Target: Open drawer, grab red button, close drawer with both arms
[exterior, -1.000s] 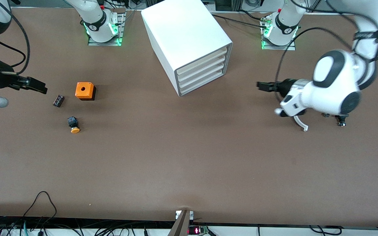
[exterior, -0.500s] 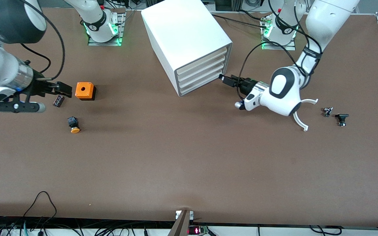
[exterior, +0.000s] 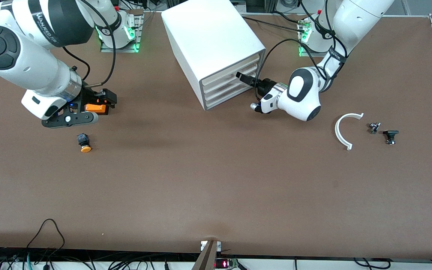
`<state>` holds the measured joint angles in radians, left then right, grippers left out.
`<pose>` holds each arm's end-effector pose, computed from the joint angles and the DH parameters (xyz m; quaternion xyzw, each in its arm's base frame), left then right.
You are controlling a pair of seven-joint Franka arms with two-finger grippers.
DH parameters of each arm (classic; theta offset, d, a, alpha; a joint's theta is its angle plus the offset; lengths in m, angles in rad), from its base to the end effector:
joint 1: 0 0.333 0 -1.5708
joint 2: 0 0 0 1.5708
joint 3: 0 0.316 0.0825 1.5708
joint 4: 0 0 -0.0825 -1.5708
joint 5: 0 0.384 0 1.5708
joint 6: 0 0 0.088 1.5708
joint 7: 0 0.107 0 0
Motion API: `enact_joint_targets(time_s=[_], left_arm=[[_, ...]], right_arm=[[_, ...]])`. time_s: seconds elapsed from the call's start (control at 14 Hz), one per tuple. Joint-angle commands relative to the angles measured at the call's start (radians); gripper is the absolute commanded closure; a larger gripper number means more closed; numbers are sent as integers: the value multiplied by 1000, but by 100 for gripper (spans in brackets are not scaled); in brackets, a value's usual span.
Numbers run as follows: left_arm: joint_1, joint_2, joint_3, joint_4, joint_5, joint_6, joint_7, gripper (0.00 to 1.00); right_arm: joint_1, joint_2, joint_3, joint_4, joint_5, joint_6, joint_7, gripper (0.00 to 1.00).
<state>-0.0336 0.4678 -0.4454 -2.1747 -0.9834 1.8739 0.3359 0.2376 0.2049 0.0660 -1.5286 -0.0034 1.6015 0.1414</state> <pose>0.4120 -0.2937 0.1933 0.8239 -0.0541 -0.3632 0.4317 0.5836 0.1789 0.5274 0.9946 0.0808 -0.0652 0.0096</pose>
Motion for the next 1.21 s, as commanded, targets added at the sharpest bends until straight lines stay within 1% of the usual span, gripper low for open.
enact_joint_targets(time_s=[0.0, 0.07, 0.21, 0.29, 0.36, 0.43, 0.5, 0.57, 0.71, 0.79, 0.86, 1.0, 1.07, 1.14], left_arm=[[9, -6, -4, -40, -26, 14, 107, 100], [9, -6, -4, -39, -24, 14, 110, 100], [20, -9, 4, -27, -11, 16, 110, 100], [27, -14, 20, -14, -11, 16, 110, 100], [38, -14, 62, 19, -8, 16, 104, 100], [41, -14, 101, 47, -8, 16, 97, 100], [43, -15, 147, 73, -8, 16, 97, 100], [44, -14, 178, 97, -8, 18, 95, 100], [66, -14, 201, 145, -6, 50, 103, 100], [67, -15, 205, 148, -6, 51, 101, 100], [70, -21, 205, 148, -8, 53, 109, 1], [83, -43, 205, 148, -8, 53, 95, 0], [86, -58, 206, 148, -6, 54, 98, 0], [92, -86, 206, 148, 8, 89, 104, 0]], right_arm=[[-6, -1, 50, 4, 2, 46, -43, 0], [-4, 1, 58, 5, 3, 67, -46, 0], [0, 8, 95, 7, 6, 83, -45, 0], [5, 19, 119, 8, 2, 87, -45, 0], [18, 30, 136, 19, -1, 98, -45, 0], [32, 46, 140, 39, 2, 112, -49, 0], [60, 62, 149, 50, 2, 129, -59, 0], [92, 79, 155, 60, 3, 155, -59, 0], [161, 129, 156, 94, 2, 243, -91, 0], [190, 161, 156, 116, 3, 280, -129, 0], [209, 197, 156, 140, 5, 303, -176, 0], [239, 246, 156, 189, 8, 310, -331, 0], [268, 264, 161, 205, 8, 311, -373, 0], [313, 287, 163, 231, 0, 311, -391, 0]])
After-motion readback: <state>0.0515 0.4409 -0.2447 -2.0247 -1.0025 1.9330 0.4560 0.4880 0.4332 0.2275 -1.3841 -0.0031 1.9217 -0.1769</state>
